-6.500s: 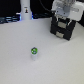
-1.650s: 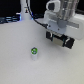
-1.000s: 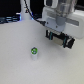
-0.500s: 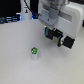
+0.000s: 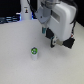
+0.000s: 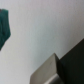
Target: Open the kcup holder, insert the kcup into the holder, and close the kcup holder
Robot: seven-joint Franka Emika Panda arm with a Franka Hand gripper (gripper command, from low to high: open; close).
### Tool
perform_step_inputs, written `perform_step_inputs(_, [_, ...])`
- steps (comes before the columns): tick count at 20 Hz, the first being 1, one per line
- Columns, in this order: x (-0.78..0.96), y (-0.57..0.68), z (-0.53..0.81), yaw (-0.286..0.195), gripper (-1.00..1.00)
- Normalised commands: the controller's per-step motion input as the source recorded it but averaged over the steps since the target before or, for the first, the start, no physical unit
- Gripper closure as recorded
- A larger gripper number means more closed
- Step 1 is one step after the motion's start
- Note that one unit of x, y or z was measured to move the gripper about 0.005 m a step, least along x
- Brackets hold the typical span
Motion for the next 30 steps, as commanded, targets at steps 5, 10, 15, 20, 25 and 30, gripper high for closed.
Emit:
perform_step_inputs(5, [-0.34, -0.39, -0.24, -0.270, -1.00])
perform_step_inputs(10, [-0.34, -0.45, -0.44, -0.262, -1.00])
perform_step_inputs(15, [-0.23, -0.46, -0.43, -0.265, -1.00])
perform_step_inputs(20, [0.05, -0.32, -0.24, -0.252, -1.00])
perform_step_inputs(25, [0.18, -0.21, -0.22, -0.248, -1.00])
perform_step_inputs(30, [0.15, -0.21, -0.28, -0.230, -1.00])
